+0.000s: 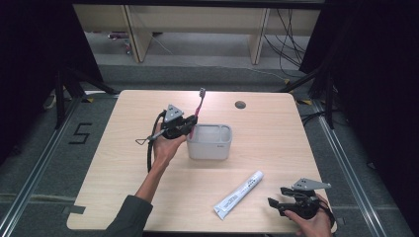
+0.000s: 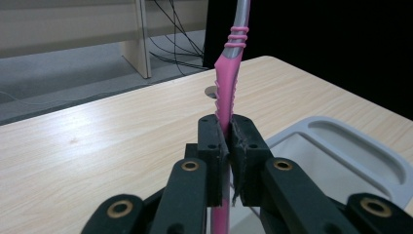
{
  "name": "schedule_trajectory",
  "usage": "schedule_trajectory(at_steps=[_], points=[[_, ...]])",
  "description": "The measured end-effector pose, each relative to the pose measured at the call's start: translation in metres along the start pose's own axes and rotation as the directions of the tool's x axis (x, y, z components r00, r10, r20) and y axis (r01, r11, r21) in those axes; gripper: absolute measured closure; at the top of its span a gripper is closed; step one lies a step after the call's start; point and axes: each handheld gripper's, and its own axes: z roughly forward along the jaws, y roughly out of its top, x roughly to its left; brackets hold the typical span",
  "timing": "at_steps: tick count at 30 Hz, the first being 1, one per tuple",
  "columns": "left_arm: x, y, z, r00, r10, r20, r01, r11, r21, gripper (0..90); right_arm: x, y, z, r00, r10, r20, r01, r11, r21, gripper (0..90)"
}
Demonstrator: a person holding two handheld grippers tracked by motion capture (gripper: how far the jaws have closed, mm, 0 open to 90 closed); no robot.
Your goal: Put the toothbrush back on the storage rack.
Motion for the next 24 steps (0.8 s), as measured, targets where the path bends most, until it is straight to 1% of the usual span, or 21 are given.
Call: schedule_trajectory(at_steps=[1, 3, 9, 10, 13, 18, 20, 24], points=[[-0.0005, -0.0011, 0.0007, 1.0, -0.002, 0.002, 0.002, 1.0, 0.001, 83.1, 0.0, 0.0, 0.0, 1.0, 0.0, 0.001, 0.0, 1.0, 0.0, 30.7], [-0.0008, -0.0024, 0.0011, 1.0, 0.007, 0.002, -0.007, 0.9999, 0.01, 83.1, 0.0, 0.0, 0.0002, 1.0, 0.001, 0.0, -0.001, 1.0, 0.001, 30.7], [-0.0016, -0.0031, 0.0006, 0.9998, 0.019, -0.009, -0.019, 0.9996, 0.023, 83.0, -0.0001, -0.0002, 0.0003, 1.0, -0.001, 0.0, 0.001, 1.0, 0.0, 30.7], [-0.0024, -0.0034, 0.0007, 0.9996, 0.027, -0.01, -0.027, 0.9993, 0.026, 83.0, -0.0001, -0.0002, 0.0003, 1.0, -0.001, 0.002, 0.001, 1.0, 0.002, 30.7], [-0.0029, -0.004, 0.0012, 0.9995, 0.029, -0.012, -0.029, 0.9993, 0.024, 82.9, 0.0006, -0.0002, 0.0, 1.0, 0.007, -0.001, -0.007, 1.0, 0.004, 30.7], [-0.0029, -0.0066, 0.0019, 0.9994, 0.033, -0.009, -0.033, 0.9991, 0.025, 82.2, -0.0003, -0.0002, 0.0001, 1.0, 0.0, 0.0, 0.0, 1.0, -0.002, 30.7], [-0.0025, -0.0075, 0.0019, 0.9992, 0.038, -0.012, -0.038, 0.9988, 0.031, 81.8, -0.0002, -0.0002, 0.0, 1.0, -0.001, 0.001, 0.001, 1.0, -0.002, 30.7], [-0.0036, -0.0065, -0.0003, 0.9985, 0.053, -0.012, -0.053, 0.9982, 0.029, 79.1, -0.0005, -0.0002, 0.0, 1.0, -0.001, 0.0, 0.001, 1.0, -0.003, 30.7]])
